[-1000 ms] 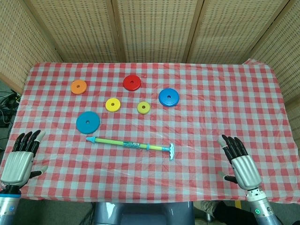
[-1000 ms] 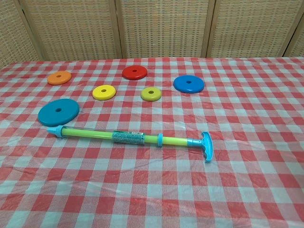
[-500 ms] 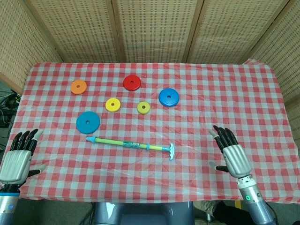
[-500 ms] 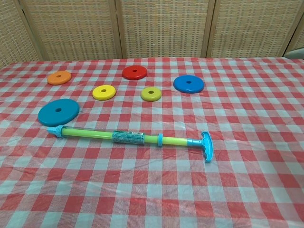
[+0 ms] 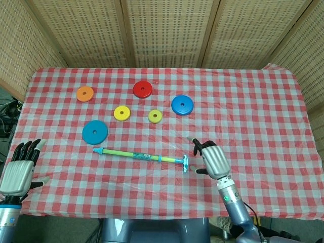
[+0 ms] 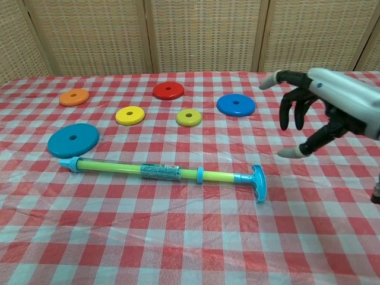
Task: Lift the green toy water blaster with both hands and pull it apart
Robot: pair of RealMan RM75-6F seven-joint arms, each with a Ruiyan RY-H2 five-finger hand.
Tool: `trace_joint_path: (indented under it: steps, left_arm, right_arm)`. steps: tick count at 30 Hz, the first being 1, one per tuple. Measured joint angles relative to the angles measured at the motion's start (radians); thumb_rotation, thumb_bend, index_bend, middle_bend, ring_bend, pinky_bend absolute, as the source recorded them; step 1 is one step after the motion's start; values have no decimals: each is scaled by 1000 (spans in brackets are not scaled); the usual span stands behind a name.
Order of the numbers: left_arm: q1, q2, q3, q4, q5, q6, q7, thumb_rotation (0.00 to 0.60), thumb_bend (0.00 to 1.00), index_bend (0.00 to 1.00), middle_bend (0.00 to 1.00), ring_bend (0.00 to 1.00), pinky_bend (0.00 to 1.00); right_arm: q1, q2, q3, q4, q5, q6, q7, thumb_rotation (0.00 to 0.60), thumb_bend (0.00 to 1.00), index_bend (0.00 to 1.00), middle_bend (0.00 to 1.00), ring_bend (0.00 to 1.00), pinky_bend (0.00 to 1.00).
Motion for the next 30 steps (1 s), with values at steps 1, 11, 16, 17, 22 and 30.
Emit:
trace_joint_path:
  steps: [1,11,16,17,22,30]
  left_arm:
    - [-1,-1,0,3,-3,-3,-2,600,51,0,0,0,0]
    - [-20,-2,-14,25,-44,-43,-31,600,54,0,0,0,0]
    - [-31,-7,-14,37,-61,-68,-33,600,54,0,0,0,0]
    - [-32,-9,-14,39,-63,-70,-32,600,54,0,0,0,0]
    - [-36,-13,-11,39,-62,-72,-27,600,54,0,0,0,0]
    - [-39,-17,-9,37,-61,-69,-24,600,54,0,0,0,0]
  right_arm:
    - [10,-18,8,1,20,-8,-14,600,180,276,847,815,617]
    - [89,-165,89,20,244,-60,-133,600,321,408,1000,964,793]
    - [125,-213,107,68,331,-83,-171,600,325,413,1000,964,793]
    - [131,-221,109,82,344,-87,-174,600,326,415,1000,964,793]
    - [139,-234,106,120,377,-99,-161,600,357,434,1000,965,793]
    - [149,-248,96,170,418,-123,-133,600,425,483,1000,973,793]
